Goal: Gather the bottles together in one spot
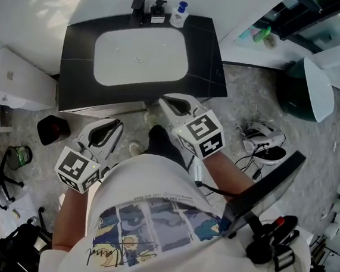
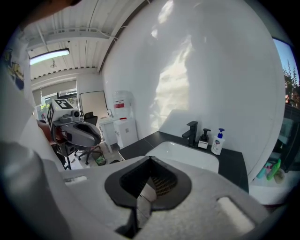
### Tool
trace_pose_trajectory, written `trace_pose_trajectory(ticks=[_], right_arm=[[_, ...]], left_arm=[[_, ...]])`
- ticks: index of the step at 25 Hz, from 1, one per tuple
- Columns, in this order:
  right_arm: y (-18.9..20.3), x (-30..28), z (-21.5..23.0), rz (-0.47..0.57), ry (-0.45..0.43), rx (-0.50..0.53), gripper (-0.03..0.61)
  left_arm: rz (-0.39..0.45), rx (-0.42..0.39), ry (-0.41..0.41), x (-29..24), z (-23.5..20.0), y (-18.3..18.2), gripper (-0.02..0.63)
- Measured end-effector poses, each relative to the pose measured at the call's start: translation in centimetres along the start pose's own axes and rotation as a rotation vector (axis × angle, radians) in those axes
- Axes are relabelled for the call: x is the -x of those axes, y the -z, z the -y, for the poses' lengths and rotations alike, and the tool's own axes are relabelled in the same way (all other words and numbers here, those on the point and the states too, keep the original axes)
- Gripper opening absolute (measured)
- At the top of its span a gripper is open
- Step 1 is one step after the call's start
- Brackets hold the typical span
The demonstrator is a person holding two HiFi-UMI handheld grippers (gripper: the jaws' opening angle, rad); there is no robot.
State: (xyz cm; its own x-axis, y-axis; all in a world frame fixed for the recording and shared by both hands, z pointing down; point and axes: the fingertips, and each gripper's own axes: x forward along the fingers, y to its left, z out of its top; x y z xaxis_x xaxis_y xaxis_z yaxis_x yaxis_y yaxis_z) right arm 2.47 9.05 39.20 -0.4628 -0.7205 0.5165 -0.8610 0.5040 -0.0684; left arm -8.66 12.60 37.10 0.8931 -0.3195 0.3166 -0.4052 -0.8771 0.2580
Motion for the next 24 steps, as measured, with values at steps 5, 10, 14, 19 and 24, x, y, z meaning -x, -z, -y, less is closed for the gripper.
trace_pose_trajectory(ticks=[5,10,14,19,24], right_arm=[[-0.18,0.01,-0.44,0.003,-0.013,0.013,0.003],[-0.38,-0.08,-0.75,0.006,-0.019,0.021,0.002],[-0.53,0.11,-1.08,0.006,-0.019,0.028,0.002],[-0.37,-0.05,-0.93,-0.006,-0.019,0.032,0.002],[-0.28,-0.31,-0.76,-0.012,-0.017,0.038,0.002]], left_arm=[[0.000,0.004,0.001,-0.04,0.00,0.12,0.038],[0.005,0.006,-0.002,0.11,-0.29,0.06,0.038],[0.008,0.010,0.002,0.28,-0.20,0.18,0.038],[0.011,0.020,0.010,-0.02,-0.33,0.26,0.038],[0.016,0.021,0.011,-0.13,-0.84,0.33,0.038]])
